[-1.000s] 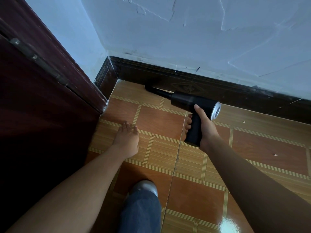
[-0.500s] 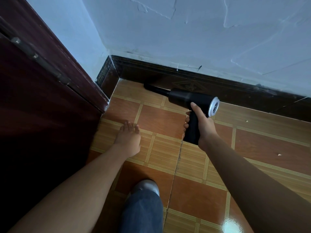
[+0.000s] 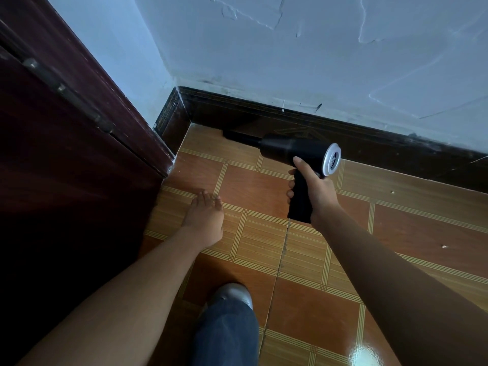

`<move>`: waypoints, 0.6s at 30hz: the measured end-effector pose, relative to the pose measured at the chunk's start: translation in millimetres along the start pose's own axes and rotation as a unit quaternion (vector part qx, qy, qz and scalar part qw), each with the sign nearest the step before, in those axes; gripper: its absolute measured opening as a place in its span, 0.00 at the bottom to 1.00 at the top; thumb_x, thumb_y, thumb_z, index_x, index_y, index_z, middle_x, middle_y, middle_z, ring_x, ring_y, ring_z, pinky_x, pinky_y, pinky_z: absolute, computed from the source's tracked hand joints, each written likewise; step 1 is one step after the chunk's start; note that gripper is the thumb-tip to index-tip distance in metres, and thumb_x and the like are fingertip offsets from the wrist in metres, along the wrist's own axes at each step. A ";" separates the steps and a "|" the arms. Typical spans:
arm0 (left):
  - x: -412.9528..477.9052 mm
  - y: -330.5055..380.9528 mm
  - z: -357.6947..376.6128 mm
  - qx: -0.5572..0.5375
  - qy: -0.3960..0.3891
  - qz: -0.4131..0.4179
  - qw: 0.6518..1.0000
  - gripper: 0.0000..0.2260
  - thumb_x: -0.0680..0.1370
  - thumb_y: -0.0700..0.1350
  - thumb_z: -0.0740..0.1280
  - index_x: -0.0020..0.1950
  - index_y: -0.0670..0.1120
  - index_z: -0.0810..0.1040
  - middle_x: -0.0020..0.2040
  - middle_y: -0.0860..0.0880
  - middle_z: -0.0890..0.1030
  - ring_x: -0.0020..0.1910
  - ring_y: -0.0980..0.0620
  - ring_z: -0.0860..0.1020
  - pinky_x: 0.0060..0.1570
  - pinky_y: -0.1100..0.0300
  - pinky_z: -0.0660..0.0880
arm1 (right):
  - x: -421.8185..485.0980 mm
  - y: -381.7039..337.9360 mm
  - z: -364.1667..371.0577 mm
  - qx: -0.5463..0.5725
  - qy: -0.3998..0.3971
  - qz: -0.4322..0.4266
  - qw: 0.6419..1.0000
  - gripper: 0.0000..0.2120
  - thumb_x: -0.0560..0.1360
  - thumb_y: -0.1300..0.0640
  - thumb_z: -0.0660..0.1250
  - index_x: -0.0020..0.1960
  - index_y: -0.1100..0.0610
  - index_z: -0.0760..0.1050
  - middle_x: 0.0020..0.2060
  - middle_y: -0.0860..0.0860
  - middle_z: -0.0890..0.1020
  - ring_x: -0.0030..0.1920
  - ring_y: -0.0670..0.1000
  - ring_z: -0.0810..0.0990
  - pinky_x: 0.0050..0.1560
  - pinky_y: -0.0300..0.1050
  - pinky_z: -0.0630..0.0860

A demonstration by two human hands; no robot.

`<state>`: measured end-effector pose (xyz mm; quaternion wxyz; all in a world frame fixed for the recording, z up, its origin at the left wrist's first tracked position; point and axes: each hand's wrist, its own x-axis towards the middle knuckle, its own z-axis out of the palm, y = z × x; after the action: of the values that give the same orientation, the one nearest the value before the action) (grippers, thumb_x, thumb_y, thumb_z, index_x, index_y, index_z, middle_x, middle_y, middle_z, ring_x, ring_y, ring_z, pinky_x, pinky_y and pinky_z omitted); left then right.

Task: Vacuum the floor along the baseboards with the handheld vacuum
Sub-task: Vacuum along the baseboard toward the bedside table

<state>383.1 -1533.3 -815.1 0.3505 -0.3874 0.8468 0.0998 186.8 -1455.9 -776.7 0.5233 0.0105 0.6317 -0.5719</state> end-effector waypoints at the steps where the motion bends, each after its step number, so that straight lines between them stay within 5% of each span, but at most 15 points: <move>1: -0.2 0.0 0.0 0.000 0.000 0.000 1.000 0.31 0.82 0.48 0.56 0.77 0.37 0.46 0.75 0.31 0.50 0.76 0.36 0.51 0.75 0.48 0.51 | -0.1 0.0 -1.1 -0.001 0.000 -0.002 1.000 0.15 0.70 0.50 0.73 0.44 0.61 0.76 0.29 0.53 0.75 0.27 0.50 0.73 0.29 0.42 0.73; 18: -0.3 0.2 -2.0 -0.001 -0.001 0.000 1.000 0.30 0.82 0.48 0.56 0.77 0.37 0.46 0.75 0.31 0.49 0.76 0.36 0.51 0.75 0.48 0.51 | 1.7 -0.2 11.3 -0.018 -0.012 -0.018 1.000 0.15 0.70 0.51 0.74 0.46 0.62 0.76 0.30 0.54 0.75 0.27 0.51 0.74 0.29 0.43 0.73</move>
<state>382.0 -1533.9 -813.5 0.3512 -0.3877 0.8462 0.1012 193.3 -1465.2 -775.5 0.5209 -0.0170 0.6354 -0.5697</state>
